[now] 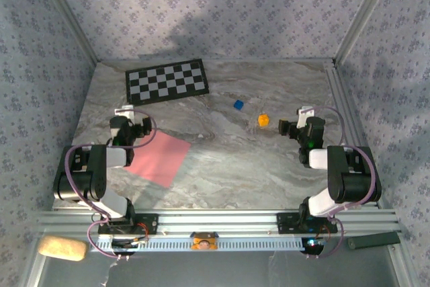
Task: Fold a paper plane with a square sheet of paper (pick it up from the middle)
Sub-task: Move the square sheet of paper to the center of the table.
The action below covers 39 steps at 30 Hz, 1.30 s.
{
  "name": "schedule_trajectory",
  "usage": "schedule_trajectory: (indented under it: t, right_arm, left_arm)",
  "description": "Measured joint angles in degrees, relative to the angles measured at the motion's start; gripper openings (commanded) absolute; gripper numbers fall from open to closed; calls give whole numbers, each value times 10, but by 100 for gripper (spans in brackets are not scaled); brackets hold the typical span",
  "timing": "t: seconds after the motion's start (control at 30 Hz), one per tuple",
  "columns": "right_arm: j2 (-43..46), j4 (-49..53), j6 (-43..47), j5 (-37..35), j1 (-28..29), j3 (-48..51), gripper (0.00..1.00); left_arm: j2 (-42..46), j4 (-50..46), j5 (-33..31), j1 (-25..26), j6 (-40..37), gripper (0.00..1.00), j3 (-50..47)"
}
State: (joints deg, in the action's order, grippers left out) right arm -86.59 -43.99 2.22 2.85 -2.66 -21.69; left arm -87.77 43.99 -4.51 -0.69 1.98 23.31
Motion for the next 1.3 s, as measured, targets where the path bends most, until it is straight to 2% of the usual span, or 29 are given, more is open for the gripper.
schedule_trajectory:
  t: [0.17,0.3,0.4,0.57,0.67,0.87,0.93,1.03,1.2,1.3]
  right_arm:
    - [1,6,3,2,2,-2,100]
    - [26,75,4,1,7,-33,99]
    - [66,144,-1,2,7,-70,100]
    - [160,282,-55,13,8,-125,100]
    - [204,371,-126,26,7,-156,100]
    - [216,498,-224,156,-7,-190,100]
    - [216,523,-256,192,14,-189,100]
    - [219,536,-290,207,71,-186,100]
    - [224,551,-332,187,185,-184,100]
    - [229,547,-350,166,230,-180,100]
  left_arm:
    - [0,0,12,1,-5,100,0]
    - [29,-21,13,0,-4,100,-1]
    - [85,-103,8,0,10,100,21]
    - [135,-289,-17,-2,89,100,133]
    - [148,-377,23,-9,140,100,186]
    - [148,-517,171,-9,230,95,199]
    - [145,-559,204,1,251,94,196]
    - [146,-615,224,31,267,94,187]
    - [153,-671,230,73,289,94,153]
    - [160,-695,229,83,303,94,129]
